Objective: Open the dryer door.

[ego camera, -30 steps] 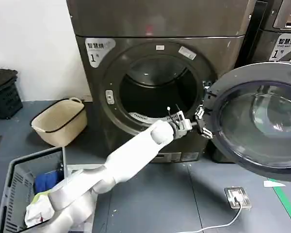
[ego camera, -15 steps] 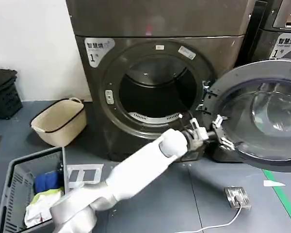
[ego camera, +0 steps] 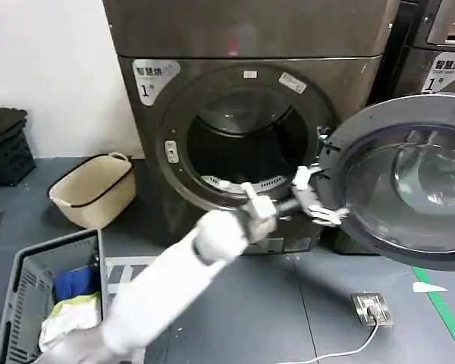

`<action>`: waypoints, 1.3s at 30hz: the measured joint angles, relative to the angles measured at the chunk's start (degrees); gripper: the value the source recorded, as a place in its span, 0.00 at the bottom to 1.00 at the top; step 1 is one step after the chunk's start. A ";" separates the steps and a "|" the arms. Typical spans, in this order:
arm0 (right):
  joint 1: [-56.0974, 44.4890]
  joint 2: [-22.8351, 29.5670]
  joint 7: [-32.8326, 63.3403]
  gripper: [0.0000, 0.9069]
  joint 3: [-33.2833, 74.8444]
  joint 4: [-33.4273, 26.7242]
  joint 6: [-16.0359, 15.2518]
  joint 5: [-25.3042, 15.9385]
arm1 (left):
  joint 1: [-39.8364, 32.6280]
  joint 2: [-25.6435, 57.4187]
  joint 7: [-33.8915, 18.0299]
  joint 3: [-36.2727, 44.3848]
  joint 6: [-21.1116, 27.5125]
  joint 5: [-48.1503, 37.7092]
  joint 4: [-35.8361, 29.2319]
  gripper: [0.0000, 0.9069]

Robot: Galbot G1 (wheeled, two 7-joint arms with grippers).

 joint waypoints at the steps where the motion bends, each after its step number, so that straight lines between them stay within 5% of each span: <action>1: 0.00 -0.07 0.03 1.00 0.01 -0.04 -0.15 0.00 | 1.14 1.78 -0.54 -1.34 0.97 -1.02 -1.79 1.00; 11: 0.84 -0.58 0.90 1.00 0.02 0.43 -2.70 -0.56 | 15.96 17.20 -5.50 -19.90 9.07 -7.94 -17.49 1.00; 18: 0.83 -0.57 -0.91 1.00 0.06 2.14 -2.37 1.48 | 26.43 22.04 -13.31 -35.97 19.80 -18.56 -22.46 1.00; 24: 1.08 -0.81 -1.61 1.00 0.01 2.11 -1.94 3.22 | 29.78 24.29 -20.32 -47.87 29.13 -28.49 -22.10 1.00; 32: 1.29 -1.33 -1.99 1.00 -0.20 1.32 -1.15 3.93 | 34.21 27.24 -27.18 -57.46 29.41 -37.34 -18.39 1.00; 39: 1.66 -2.29 -2.48 1.00 -0.47 1.10 -1.31 4.33 | 39.90 32.52 -38.17 -60.30 29.40 -53.77 -15.21 1.00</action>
